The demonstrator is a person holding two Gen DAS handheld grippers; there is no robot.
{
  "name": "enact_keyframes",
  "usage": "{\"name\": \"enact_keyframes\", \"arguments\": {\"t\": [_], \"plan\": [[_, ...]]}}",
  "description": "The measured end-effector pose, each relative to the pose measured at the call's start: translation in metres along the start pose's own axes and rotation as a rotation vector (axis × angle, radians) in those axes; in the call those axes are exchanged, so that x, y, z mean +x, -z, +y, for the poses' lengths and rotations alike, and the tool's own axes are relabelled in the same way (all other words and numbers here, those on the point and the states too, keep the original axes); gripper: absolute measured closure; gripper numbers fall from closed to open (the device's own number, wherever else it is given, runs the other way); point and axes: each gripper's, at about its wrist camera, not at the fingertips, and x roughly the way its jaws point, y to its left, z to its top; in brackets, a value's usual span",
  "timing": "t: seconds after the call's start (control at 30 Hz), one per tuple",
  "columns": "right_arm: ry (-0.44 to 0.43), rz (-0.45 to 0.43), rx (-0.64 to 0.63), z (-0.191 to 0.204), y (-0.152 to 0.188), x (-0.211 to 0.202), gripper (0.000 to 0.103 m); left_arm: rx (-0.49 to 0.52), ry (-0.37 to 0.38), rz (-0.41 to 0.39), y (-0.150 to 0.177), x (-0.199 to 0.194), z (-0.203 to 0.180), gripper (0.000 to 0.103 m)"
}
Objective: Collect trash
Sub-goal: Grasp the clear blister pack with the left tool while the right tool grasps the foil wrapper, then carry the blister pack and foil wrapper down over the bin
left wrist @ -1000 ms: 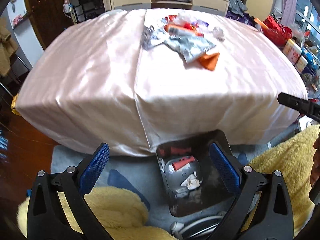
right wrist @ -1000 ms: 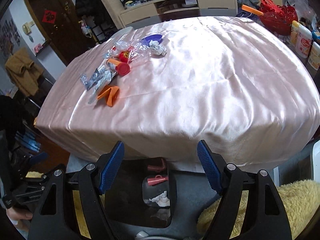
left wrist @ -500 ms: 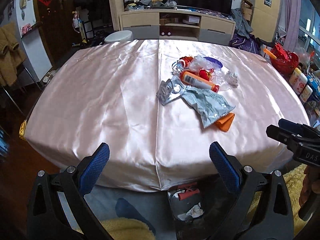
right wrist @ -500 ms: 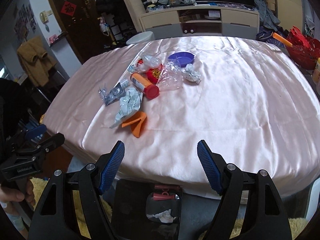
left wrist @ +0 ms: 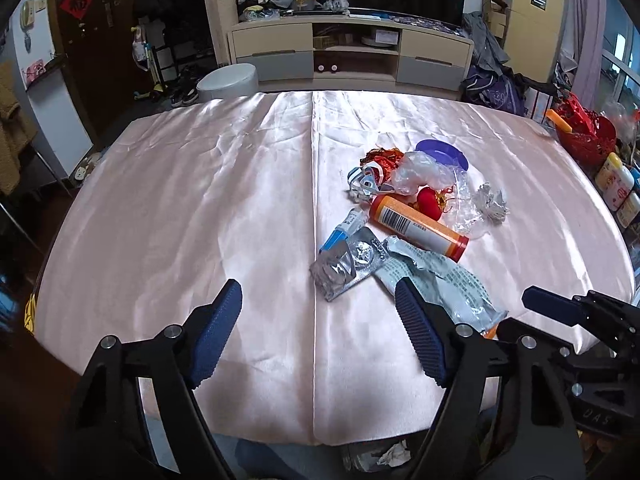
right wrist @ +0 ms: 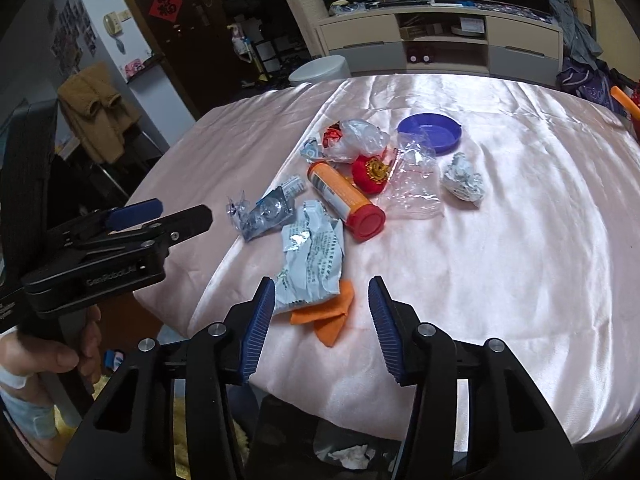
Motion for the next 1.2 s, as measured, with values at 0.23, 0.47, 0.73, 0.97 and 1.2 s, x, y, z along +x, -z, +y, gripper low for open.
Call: {"name": "enact_keyframes", "arguments": {"t": [0.23,0.47,0.73,0.97,1.2], "plan": [[0.0,0.057,0.001,0.002,-0.003,0.029,0.054,0.001,-0.001,0.062,-0.007,0.041,0.0,0.033],[-0.013,0.064,-0.009,0.004,-0.006,0.04,0.068,-0.013,0.036,0.083,-0.011,0.06,0.007,0.059],[0.018,0.011,-0.027,0.002,-0.015,0.026,0.087,-0.007,0.044,0.063,-0.013,0.055,0.005,0.08],[0.047,-0.058,-0.054,0.005,-0.019,-0.004,0.092,0.019,0.001,-0.03,-0.016,0.017,0.0,0.081],[0.069,-0.131,-0.06,0.014,-0.02,-0.05,0.092,0.041,0.014,-0.099,-0.011,-0.035,-0.012,0.081]]}}
